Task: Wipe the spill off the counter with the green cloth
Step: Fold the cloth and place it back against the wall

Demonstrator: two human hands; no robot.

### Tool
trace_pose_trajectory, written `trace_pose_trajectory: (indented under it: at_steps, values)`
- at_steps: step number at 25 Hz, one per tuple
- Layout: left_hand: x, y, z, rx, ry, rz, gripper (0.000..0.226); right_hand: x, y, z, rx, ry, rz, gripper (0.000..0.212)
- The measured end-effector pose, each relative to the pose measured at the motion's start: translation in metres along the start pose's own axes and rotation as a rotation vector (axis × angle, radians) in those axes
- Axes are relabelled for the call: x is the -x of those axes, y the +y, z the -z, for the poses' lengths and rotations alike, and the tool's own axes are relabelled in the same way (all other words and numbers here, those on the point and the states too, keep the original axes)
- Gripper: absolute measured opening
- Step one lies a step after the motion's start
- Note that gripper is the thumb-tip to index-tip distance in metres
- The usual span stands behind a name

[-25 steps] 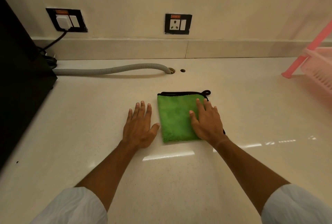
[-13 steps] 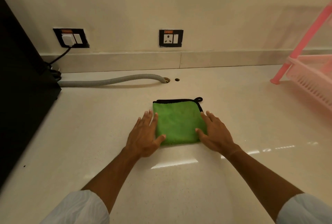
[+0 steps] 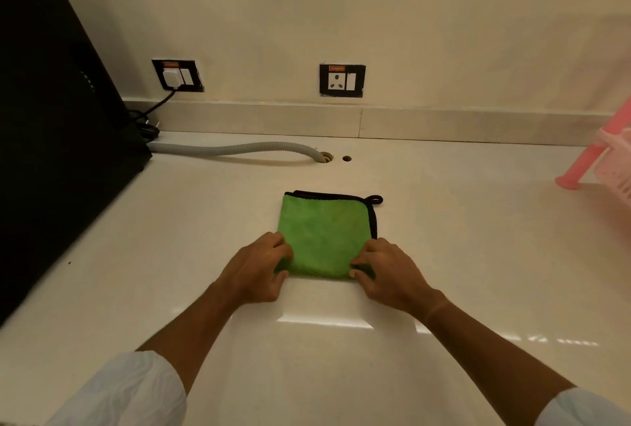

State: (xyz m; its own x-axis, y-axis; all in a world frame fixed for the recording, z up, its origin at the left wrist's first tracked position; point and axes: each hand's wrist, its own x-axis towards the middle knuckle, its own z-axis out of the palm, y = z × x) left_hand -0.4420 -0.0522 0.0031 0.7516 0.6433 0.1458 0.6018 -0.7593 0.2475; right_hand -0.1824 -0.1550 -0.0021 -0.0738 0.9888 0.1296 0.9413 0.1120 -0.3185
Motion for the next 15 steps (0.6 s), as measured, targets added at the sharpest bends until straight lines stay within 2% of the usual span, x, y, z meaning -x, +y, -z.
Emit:
trace_pose_trajectory:
  at_steps: [4,7,10,15]
  values:
    - [0.002,0.008,0.001,-0.061,-0.085,0.058,0.027,0.002,0.002,0.008,0.062,-0.111,0.091,0.029]
    - [-0.002,0.009,0.001,-0.108,-0.114,0.088,0.025,0.001,0.000,0.011,0.135,-0.134,0.130,0.028]
    - [-0.007,0.010,0.004,-0.098,-0.088,0.088,0.022,-0.001,-0.004,0.011,0.218,-0.128,0.128,0.025]
    - [-0.013,0.006,0.018,-0.022,-0.012,0.020,0.017,0.000,-0.005,0.012,0.206,-0.124,0.099,0.023]
